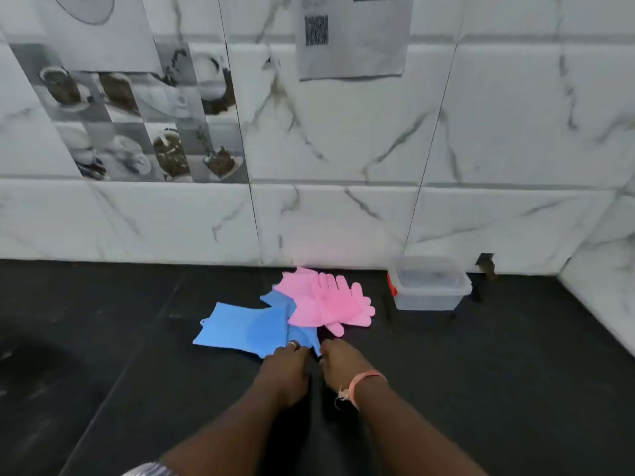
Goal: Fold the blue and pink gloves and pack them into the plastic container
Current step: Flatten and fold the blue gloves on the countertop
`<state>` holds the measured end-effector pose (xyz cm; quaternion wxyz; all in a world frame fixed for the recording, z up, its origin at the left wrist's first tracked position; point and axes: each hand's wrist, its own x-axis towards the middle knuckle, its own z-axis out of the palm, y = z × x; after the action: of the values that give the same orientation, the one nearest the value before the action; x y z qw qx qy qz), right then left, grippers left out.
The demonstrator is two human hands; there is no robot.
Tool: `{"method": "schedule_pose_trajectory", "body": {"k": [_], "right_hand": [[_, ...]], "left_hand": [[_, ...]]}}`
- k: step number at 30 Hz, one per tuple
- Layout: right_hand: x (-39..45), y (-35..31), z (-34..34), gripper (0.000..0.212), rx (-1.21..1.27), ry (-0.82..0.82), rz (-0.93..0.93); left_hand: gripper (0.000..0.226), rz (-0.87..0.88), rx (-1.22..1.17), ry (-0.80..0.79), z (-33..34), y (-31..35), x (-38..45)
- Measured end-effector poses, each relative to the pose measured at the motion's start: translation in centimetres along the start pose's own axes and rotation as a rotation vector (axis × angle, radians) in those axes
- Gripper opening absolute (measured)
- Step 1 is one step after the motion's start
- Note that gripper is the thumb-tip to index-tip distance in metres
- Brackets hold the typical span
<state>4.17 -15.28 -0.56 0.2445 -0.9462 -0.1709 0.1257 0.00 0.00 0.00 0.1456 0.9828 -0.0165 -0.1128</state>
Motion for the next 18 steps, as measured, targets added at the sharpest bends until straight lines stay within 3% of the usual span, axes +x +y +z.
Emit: {"method": "schedule_pose_trajectory", "body": {"k": [4,9,12,18], "right_hand": [[0.9,-0.1,2.7,0.036,0.007,-0.129,0.004],[3.9,-0.3,5.5,0.073,-0.119,-0.197,0.095],[6.0,-1.1,6.3,0.081,-0.200,-0.222,0.183],[7.9,-1.7,5.9,0.076,-0.005,-0.181,0.326]], "left_hand": [[0.049,-0.064,-0.106,-0.081,1.6,-2.7,0.7],[0.055,0.030,-0.085,-0.105,3.4,-6.4,3.1],[0.057,0.099,-0.085,-0.088,3.8,-8.4,4.4],[0.053,0.177,-0.098,-0.063,3.7,-10.8,7.5]]}}
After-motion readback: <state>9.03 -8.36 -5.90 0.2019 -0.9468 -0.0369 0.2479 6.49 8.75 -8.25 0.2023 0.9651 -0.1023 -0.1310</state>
